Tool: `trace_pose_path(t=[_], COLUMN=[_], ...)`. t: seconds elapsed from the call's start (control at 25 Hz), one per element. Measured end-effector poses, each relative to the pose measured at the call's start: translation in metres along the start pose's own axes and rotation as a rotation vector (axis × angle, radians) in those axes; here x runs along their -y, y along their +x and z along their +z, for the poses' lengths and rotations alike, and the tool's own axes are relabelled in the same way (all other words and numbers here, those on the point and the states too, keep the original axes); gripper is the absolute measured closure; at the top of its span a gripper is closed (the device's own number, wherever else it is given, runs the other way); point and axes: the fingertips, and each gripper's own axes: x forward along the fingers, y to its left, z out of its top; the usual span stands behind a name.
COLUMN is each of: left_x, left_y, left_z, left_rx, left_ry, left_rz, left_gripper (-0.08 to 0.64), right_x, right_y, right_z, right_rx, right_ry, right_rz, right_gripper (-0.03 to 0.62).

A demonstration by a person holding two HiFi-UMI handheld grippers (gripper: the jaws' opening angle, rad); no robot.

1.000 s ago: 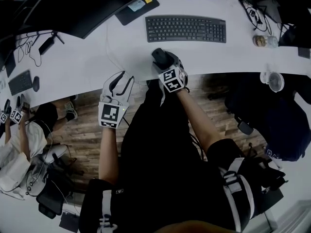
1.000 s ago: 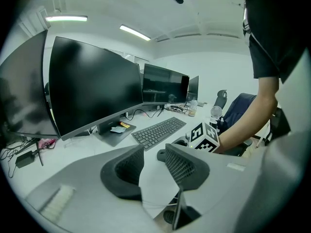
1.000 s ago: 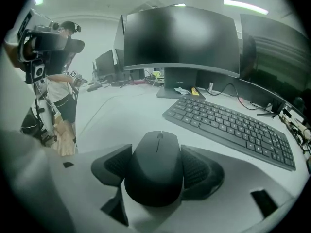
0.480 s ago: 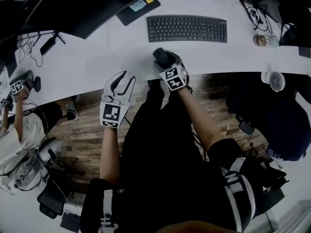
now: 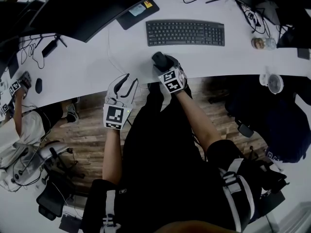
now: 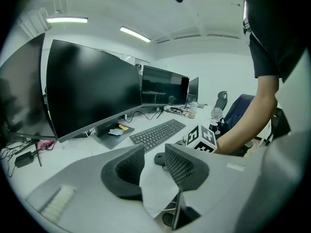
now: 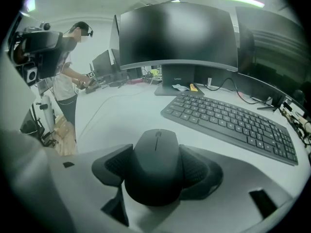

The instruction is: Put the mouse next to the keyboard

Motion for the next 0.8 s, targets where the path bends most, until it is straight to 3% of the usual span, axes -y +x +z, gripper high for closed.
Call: trace_pose_path(t=[0.8], left_x=[0.002], left_y=[-0.006], left_z=[0.01], left_rx=[0.033], left_ry=[0.007], left_rz=[0.013], left_gripper=[0.434], right_x=[-0.003], right_y=[-0.011], right_z=[0.008], right_rx=[0.04], right_ry=[0.015], right_rz=[0.014], right_gripper=[0.293])
